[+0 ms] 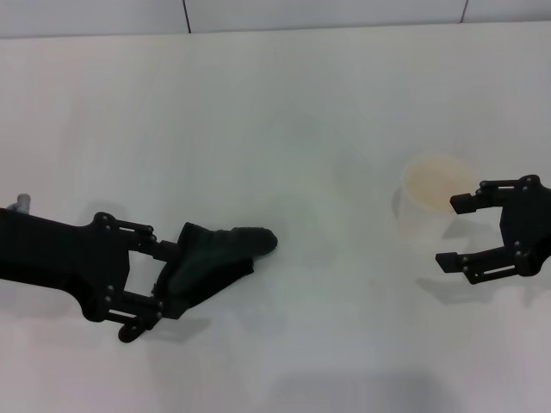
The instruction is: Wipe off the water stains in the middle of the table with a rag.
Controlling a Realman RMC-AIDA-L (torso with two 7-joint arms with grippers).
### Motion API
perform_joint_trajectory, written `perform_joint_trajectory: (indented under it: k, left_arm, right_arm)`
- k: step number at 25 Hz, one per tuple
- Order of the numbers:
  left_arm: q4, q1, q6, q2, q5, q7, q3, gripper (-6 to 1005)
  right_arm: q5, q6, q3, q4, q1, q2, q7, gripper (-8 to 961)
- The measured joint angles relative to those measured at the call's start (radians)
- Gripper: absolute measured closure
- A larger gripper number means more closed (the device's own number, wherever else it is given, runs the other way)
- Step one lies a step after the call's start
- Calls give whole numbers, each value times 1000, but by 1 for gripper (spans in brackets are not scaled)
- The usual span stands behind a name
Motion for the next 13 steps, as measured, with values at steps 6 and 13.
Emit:
perform_joint_trajectory:
  k: [6,13]
  left_arm:
    - [0,-1,0,-4,0,0,1,268]
    - [0,-1,-2,-6,0,0,1,268]
  right_arm:
    - [0,-1,0,1,0,0,0,99]
    - [0,-1,0,1,0,0,0,99]
